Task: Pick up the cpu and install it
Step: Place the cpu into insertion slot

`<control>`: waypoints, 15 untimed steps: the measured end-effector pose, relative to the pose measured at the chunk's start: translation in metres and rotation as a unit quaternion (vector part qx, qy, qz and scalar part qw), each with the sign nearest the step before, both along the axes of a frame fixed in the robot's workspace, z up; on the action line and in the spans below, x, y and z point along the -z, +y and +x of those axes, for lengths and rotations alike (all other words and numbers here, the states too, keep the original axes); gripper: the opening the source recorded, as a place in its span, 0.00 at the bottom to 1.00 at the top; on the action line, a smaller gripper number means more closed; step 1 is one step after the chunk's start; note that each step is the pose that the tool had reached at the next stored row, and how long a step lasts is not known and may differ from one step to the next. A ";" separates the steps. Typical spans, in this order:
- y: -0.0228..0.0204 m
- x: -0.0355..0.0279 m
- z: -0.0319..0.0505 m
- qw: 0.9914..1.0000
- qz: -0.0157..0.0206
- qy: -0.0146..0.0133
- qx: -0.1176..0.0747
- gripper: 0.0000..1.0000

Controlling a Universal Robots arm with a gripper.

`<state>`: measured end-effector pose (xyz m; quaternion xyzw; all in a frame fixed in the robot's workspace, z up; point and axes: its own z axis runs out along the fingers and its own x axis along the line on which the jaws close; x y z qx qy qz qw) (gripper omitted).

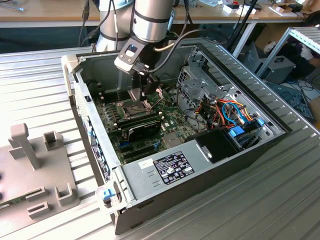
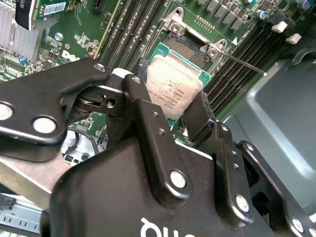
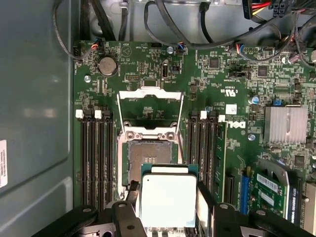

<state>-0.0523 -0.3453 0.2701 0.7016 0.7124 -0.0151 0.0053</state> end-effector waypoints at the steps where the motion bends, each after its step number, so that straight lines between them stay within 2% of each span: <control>1: 0.0002 0.0018 0.0005 1.000 0.000 0.000 0.000 0.55; 9: 0.0004 0.0187 0.0020 1.000 0.000 0.000 0.000 0.55; 12: 0.0008 0.0229 0.0025 1.000 0.000 0.000 0.000 0.55; 15: 0.0021 0.0239 0.0024 1.000 0.000 0.000 0.000 0.55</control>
